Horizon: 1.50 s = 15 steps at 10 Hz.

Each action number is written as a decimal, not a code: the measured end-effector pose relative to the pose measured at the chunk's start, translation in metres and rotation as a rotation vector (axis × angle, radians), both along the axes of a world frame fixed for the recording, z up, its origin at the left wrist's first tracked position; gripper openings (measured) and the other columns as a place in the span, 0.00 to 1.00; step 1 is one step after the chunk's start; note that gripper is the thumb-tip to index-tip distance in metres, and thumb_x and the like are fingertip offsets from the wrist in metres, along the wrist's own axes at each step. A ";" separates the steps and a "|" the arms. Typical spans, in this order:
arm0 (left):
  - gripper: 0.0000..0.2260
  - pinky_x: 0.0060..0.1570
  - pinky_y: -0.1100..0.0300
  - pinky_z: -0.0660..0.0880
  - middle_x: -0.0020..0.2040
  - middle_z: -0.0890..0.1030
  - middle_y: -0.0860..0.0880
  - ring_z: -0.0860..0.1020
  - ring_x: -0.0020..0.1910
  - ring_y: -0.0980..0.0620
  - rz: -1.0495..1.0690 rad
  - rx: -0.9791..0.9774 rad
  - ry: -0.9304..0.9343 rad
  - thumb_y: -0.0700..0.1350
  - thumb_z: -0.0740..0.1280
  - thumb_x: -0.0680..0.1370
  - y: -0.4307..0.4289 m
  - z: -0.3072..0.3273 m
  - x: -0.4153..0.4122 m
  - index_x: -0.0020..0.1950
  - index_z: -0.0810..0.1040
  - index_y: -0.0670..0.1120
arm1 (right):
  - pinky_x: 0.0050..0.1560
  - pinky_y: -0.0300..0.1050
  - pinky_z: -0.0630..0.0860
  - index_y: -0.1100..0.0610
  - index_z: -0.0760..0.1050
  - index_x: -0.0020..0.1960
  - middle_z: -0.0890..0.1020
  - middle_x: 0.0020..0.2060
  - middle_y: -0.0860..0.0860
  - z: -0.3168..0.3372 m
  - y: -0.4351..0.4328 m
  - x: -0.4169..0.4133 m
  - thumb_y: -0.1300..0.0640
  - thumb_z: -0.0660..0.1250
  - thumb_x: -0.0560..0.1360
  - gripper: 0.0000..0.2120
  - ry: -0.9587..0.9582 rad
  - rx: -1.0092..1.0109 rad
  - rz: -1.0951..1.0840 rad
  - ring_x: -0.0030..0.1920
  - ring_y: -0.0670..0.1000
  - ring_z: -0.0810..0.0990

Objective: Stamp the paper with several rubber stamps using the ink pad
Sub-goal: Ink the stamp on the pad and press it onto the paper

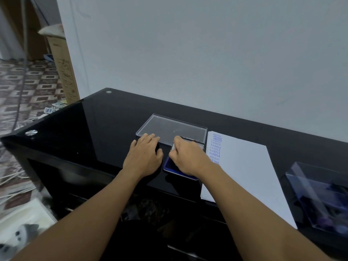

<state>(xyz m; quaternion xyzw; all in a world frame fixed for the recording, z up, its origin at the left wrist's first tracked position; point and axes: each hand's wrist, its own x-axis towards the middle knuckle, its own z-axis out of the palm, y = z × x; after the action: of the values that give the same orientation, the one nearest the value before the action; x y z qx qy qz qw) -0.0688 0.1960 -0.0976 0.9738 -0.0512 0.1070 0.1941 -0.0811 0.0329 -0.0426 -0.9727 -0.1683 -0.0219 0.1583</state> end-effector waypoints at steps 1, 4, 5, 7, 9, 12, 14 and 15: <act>0.24 0.77 0.43 0.54 0.80 0.62 0.49 0.54 0.80 0.50 0.001 0.001 0.002 0.51 0.56 0.83 0.000 -0.001 0.001 0.78 0.63 0.48 | 0.42 0.54 0.75 0.54 0.63 0.46 0.78 0.40 0.57 0.001 0.001 0.000 0.51 0.56 0.80 0.07 0.006 0.000 0.002 0.40 0.58 0.76; 0.24 0.77 0.44 0.55 0.80 0.62 0.49 0.55 0.80 0.49 -0.002 0.007 0.003 0.51 0.56 0.83 0.000 0.000 0.001 0.78 0.63 0.48 | 0.33 0.48 0.64 0.52 0.59 0.44 0.75 0.36 0.56 -0.005 -0.003 -0.007 0.52 0.56 0.81 0.09 -0.023 0.023 -0.015 0.35 0.55 0.71; 0.24 0.77 0.43 0.55 0.80 0.62 0.49 0.54 0.80 0.49 -0.001 0.004 0.009 0.51 0.56 0.83 0.000 0.000 0.000 0.78 0.63 0.48 | 0.35 0.49 0.67 0.53 0.61 0.45 0.76 0.37 0.56 -0.004 -0.003 -0.008 0.52 0.56 0.81 0.09 -0.026 0.025 -0.015 0.36 0.56 0.73; 0.23 0.77 0.43 0.55 0.79 0.62 0.49 0.55 0.80 0.49 0.001 0.003 0.002 0.51 0.57 0.83 0.000 0.002 -0.001 0.78 0.64 0.48 | 0.38 0.53 0.73 0.55 0.62 0.46 0.77 0.37 0.56 -0.001 0.000 -0.004 0.52 0.56 0.80 0.08 -0.021 0.007 -0.019 0.39 0.57 0.75; 0.23 0.77 0.43 0.56 0.79 0.63 0.49 0.56 0.80 0.50 0.000 0.016 0.006 0.51 0.57 0.83 0.000 0.003 -0.001 0.78 0.64 0.48 | 0.40 0.54 0.75 0.55 0.63 0.46 0.77 0.38 0.56 0.000 0.001 -0.004 0.52 0.56 0.80 0.08 -0.006 0.010 -0.022 0.39 0.58 0.76; 0.23 0.76 0.44 0.57 0.79 0.63 0.49 0.56 0.79 0.49 -0.001 0.020 -0.003 0.51 0.57 0.83 -0.001 0.001 -0.001 0.78 0.64 0.47 | 0.37 0.51 0.69 0.55 0.62 0.46 0.77 0.37 0.56 -0.002 -0.001 -0.008 0.52 0.56 0.81 0.07 -0.019 0.016 -0.015 0.39 0.57 0.75; 0.23 0.77 0.44 0.56 0.79 0.62 0.49 0.56 0.80 0.50 0.003 0.023 0.007 0.51 0.57 0.83 -0.001 0.002 -0.001 0.78 0.63 0.48 | 0.44 0.57 0.77 0.55 0.64 0.47 0.78 0.40 0.55 0.002 0.003 -0.003 0.51 0.56 0.80 0.08 0.005 -0.002 -0.035 0.41 0.58 0.77; 0.23 0.77 0.43 0.56 0.79 0.62 0.49 0.56 0.80 0.49 0.001 0.020 0.007 0.51 0.57 0.83 -0.001 0.003 -0.001 0.78 0.63 0.48 | 0.42 0.55 0.76 0.55 0.64 0.47 0.78 0.40 0.56 0.001 0.003 -0.003 0.51 0.56 0.80 0.08 0.005 0.000 -0.036 0.41 0.58 0.76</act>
<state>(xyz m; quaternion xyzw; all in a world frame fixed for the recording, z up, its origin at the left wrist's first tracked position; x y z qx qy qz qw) -0.0697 0.1955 -0.0948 0.9760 -0.0512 0.1033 0.1846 -0.0839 0.0356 -0.0414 -0.9756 -0.1507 -0.0224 0.1581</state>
